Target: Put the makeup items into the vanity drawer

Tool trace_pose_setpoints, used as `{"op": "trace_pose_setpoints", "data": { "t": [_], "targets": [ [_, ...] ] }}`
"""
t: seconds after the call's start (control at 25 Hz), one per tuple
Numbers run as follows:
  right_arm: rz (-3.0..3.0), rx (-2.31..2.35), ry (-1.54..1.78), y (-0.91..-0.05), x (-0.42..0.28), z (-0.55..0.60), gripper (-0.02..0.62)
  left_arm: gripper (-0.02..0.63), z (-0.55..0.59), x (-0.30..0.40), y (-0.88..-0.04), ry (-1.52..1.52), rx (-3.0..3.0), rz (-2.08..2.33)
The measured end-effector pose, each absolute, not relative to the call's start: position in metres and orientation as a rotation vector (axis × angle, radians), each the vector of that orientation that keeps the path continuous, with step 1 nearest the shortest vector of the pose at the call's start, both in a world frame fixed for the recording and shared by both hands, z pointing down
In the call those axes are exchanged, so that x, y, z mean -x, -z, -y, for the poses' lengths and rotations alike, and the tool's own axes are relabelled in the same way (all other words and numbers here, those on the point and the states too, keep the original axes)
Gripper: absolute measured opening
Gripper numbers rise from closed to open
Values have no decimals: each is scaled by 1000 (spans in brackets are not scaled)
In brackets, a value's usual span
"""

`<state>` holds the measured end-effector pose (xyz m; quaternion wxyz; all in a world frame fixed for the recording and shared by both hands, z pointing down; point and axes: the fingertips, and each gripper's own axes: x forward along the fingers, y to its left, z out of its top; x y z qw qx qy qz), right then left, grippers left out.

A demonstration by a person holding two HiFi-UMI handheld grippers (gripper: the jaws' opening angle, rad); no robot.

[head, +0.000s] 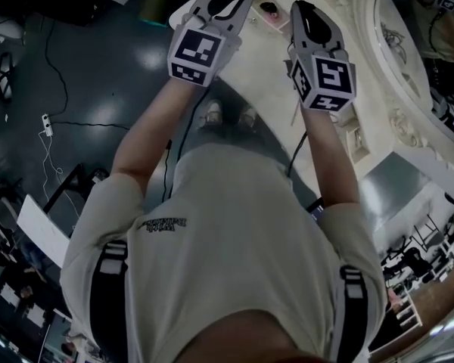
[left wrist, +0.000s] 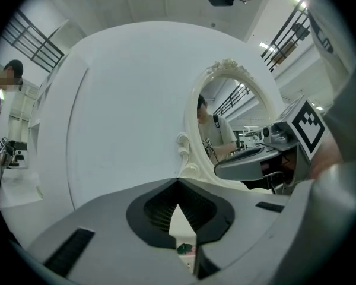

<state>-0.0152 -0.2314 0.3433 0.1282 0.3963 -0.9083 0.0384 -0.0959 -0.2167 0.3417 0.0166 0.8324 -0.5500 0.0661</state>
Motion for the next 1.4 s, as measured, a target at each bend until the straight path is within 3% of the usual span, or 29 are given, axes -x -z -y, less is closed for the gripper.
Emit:
{"op": "trace_pose_setpoints", "data": {
  "t": [0.64, 1.4],
  "targets": [
    [2854, -1104, 83, -224, -15, 111, 6, 14, 105, 72, -228, -98, -2771, 1744],
    [2922, -1011, 29, -228, -33, 24, 5, 12, 24, 47, -215, -79, -2792, 1769]
  ]
}}
